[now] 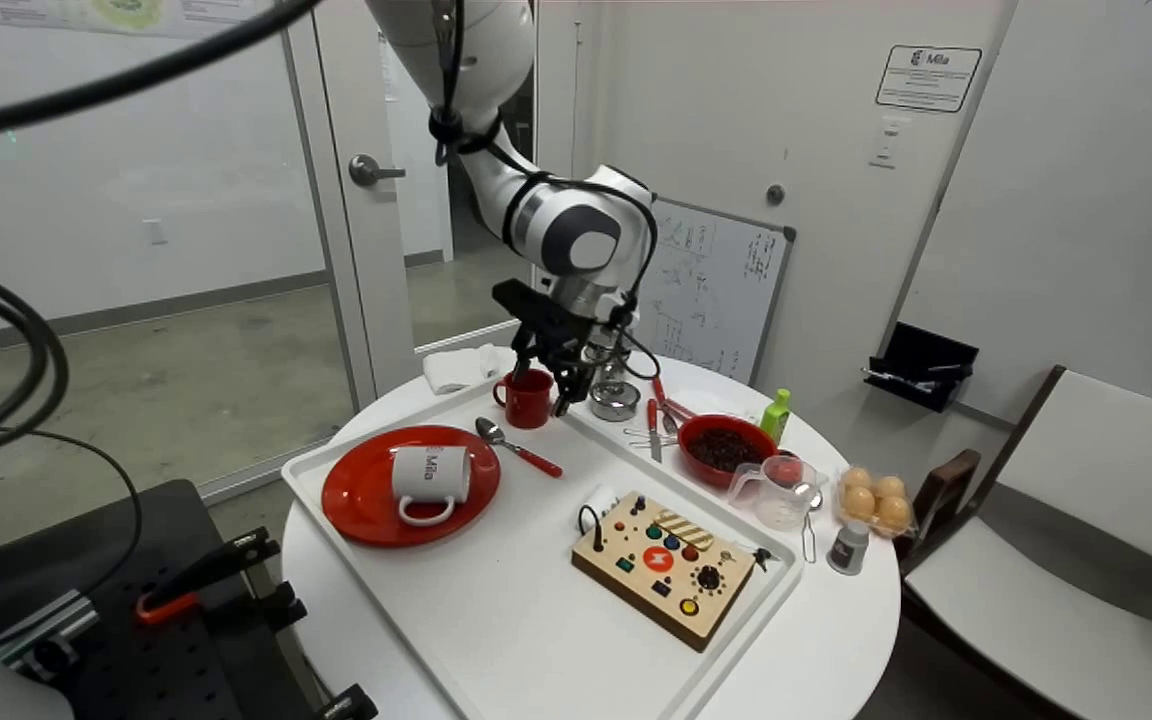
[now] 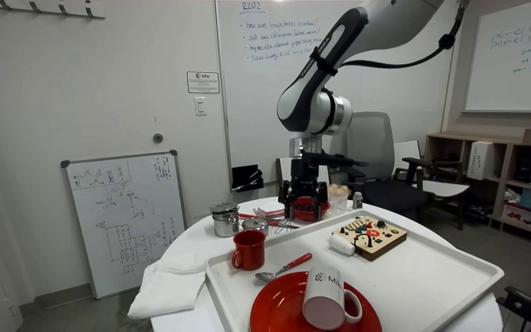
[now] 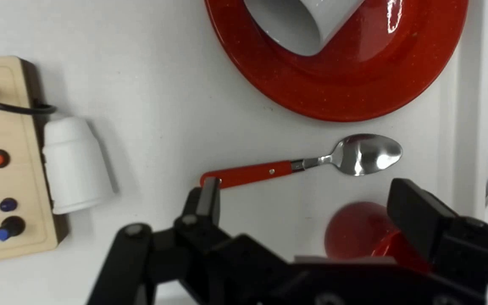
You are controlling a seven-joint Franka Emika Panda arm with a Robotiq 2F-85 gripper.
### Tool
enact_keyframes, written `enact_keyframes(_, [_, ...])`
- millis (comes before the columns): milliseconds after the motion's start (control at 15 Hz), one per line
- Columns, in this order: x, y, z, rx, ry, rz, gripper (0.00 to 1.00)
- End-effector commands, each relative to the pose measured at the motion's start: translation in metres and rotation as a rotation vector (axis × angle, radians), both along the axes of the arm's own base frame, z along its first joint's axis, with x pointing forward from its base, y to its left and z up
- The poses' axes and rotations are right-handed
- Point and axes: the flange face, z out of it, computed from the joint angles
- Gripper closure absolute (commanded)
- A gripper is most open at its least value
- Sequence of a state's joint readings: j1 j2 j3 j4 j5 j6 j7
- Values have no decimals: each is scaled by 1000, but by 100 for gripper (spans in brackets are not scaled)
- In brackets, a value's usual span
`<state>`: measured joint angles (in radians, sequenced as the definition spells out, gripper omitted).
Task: Take the spoon out of the red cup and put it on the tray
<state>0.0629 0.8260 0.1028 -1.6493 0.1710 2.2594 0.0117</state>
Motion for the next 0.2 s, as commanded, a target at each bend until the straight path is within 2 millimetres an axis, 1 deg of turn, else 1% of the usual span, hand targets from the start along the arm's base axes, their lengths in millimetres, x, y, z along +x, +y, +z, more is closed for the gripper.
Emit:
enact_keyframes(0, [0, 10, 11, -33, 2, 35, 0])
enact_keyframes(133, [-1, 25, 28, -68, -3, 68, 0])
